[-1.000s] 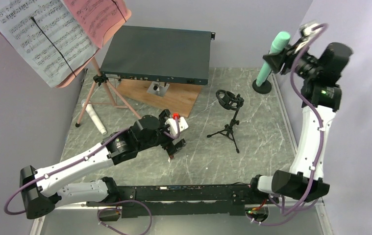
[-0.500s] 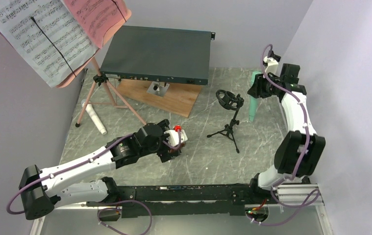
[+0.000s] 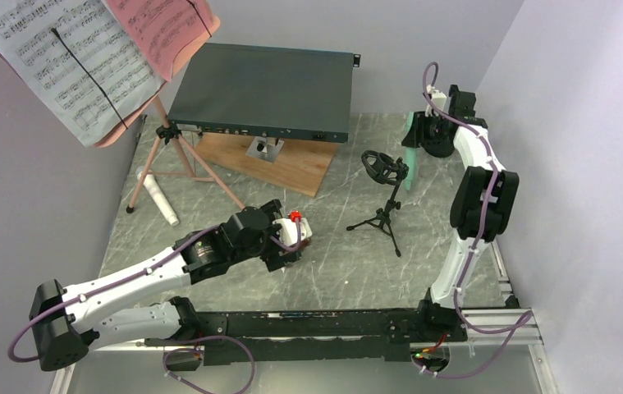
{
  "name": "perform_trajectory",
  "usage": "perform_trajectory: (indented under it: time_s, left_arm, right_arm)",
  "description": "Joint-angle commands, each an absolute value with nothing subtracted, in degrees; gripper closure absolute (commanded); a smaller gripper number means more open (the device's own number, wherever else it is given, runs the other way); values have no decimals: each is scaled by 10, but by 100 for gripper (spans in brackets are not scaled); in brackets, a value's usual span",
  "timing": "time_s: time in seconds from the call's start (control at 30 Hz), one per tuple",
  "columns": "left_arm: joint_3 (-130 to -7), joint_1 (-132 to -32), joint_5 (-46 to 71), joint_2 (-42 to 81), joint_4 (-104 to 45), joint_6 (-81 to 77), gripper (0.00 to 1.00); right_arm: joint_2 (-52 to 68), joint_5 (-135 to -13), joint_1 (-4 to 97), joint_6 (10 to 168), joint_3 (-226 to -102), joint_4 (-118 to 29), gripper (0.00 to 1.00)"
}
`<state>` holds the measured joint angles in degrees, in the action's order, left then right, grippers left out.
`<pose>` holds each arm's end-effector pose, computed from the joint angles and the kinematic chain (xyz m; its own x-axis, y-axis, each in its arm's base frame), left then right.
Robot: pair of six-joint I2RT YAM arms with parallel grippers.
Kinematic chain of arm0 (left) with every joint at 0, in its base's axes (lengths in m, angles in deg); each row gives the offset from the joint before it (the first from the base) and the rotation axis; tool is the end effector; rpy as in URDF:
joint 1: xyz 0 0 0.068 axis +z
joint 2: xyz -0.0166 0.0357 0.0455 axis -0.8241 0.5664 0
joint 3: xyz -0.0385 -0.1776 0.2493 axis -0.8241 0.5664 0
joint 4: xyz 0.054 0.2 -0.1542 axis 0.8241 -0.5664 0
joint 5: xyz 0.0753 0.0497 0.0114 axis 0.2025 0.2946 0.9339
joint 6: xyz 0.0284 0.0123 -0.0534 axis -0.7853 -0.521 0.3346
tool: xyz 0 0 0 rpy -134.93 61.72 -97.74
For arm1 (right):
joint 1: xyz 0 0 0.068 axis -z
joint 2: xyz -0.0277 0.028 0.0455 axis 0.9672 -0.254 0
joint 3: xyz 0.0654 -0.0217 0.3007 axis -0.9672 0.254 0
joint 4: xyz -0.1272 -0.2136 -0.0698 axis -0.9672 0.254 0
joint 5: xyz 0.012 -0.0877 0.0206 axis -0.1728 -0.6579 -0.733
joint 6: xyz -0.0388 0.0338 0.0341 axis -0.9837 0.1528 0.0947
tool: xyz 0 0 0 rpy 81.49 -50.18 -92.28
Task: Pack up the instrument practice props
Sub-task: Place the microphone at the center of the board.
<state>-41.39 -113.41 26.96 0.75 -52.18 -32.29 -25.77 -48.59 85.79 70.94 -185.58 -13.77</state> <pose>0.1133 -0.1713 0.3107 -0.0101 0.6287 -0.7776 0.8422 0.4245 0.3323 0.4656 -0.0602 0.2838 -0.6922 -0.0358 -0.7208 -0.3414 0.8962 0.2833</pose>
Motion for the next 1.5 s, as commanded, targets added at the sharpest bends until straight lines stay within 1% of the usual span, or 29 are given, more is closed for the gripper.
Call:
perform_trajectory:
  time_s: [0.0, 0.13, 0.37, 0.43, 0.5, 0.57, 0.73, 0.87, 0.97, 1.2, 1.47]
  left_arm:
    - [-408, -1131, 279, 10, -517, -340, 1]
    - [-409, -1127, 276, 21, -515, -343, 0]
    - [-409, -1123, 261, 32, -515, -348, 0]
    - [-409, -1123, 261, 35, -514, -349, 1]
    - [-410, -1123, 263, 37, -515, -350, 1]
    - [-410, -1123, 263, 37, -516, -350, 0]
    - [-409, -1122, 264, 31, -515, -350, 1]
    - [-410, -1122, 265, 29, -517, -347, 1]
    - [-411, -1122, 262, 23, -518, -345, 1]
    - [-407, -1121, 254, -11, -508, -332, 1]
    - [-404, -1114, 212, -57, -478, -286, 1]
  right_arm:
    - [-301, -473, 850, 742, -1946, -138, 93]
    - [-331, -458, 833, 780, -1960, -155, 92]
    - [-370, -439, 810, 869, -1954, -197, 85]
    - [-377, -432, 804, 889, -1951, -205, 81]
    - [-384, -427, 800, 908, -1948, -212, 73]
    - [-387, -424, 795, 911, -1947, -214, 68]
    - [-376, -396, 794, 938, -1927, -237, 50]
    - [-354, -383, 794, 947, -1903, -252, 38]
    - [-329, -376, 794, 949, -1877, -262, 34]
    - [-253, -361, 794, 904, -1798, -272, 29]
    - [-101, -378, 800, 827, -1648, -307, 16]
